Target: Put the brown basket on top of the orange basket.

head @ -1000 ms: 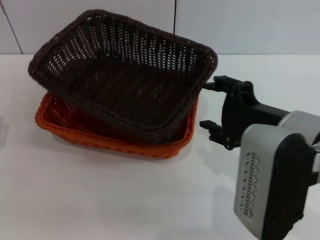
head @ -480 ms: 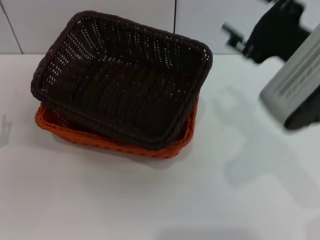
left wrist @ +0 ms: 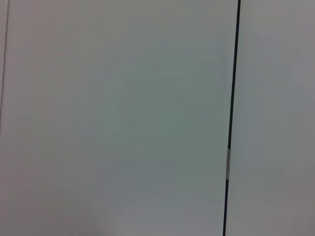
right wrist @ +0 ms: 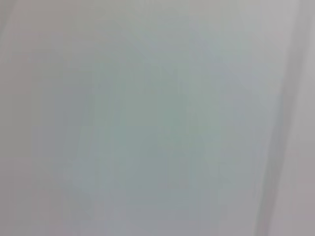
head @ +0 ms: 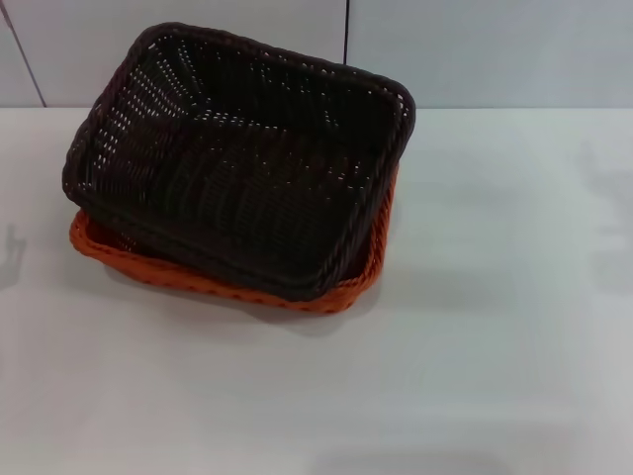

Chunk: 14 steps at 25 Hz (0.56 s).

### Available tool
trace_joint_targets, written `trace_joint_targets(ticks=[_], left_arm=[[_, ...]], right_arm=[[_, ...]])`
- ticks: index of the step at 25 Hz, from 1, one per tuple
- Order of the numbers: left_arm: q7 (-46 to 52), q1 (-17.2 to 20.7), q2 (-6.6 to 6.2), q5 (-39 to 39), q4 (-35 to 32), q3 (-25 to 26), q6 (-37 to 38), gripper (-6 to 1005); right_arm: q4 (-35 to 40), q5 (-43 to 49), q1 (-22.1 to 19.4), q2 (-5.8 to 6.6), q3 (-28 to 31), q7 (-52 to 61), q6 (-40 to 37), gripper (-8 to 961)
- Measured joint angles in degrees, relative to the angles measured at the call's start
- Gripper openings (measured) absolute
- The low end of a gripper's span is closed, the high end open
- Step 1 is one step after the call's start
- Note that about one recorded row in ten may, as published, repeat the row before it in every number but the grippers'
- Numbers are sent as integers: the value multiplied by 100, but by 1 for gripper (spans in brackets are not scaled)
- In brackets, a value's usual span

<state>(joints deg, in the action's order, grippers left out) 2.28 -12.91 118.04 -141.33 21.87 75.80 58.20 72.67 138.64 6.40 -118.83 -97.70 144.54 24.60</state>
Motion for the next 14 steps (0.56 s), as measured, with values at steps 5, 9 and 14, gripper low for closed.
trace_joint_targets(ticks=[5,9,14], left_arm=[[0,18,0,0,11,3,15,785],[0,29,0,-1,3,5,47,785],[-3,90,0,0,-35,4,199,785]], right_arm=[[-921,-172,-168,-4,-1,1043,901,703],[-1529,-161,-350,-34,-457,1310,1898,703],[-2242,-337,-387,-55,-1279,1403,3234,703]])
